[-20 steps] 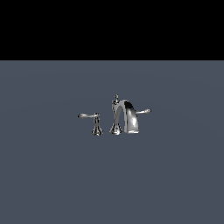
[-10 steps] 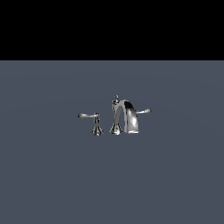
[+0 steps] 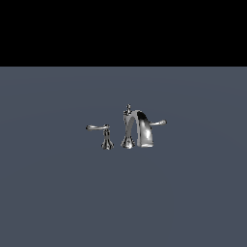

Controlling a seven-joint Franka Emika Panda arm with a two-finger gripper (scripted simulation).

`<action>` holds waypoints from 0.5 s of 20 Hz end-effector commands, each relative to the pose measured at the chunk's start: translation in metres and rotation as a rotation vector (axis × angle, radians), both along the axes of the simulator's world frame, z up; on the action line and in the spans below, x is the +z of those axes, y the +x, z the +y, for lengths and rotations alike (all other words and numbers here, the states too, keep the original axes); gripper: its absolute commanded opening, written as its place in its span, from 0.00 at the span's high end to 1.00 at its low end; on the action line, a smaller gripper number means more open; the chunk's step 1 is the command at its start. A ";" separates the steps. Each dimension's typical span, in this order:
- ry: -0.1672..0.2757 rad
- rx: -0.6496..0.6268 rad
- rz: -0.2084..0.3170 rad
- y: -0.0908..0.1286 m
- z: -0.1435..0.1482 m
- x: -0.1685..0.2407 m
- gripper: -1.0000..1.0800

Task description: Turn on the faucet by rotating a designated handle.

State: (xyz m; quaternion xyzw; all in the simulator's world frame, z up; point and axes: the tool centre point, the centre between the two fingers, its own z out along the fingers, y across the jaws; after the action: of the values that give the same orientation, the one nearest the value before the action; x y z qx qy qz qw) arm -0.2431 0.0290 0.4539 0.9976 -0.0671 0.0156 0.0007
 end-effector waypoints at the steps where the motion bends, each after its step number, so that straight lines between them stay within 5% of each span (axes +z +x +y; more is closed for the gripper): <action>1: 0.001 -0.050 0.001 0.006 0.009 -0.014 1.00; 10: 0.006 -0.246 0.005 0.035 0.041 -0.068 1.00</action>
State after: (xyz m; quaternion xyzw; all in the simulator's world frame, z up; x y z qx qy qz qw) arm -0.2132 0.0648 0.3953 0.9850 -0.1722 0.0128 0.0001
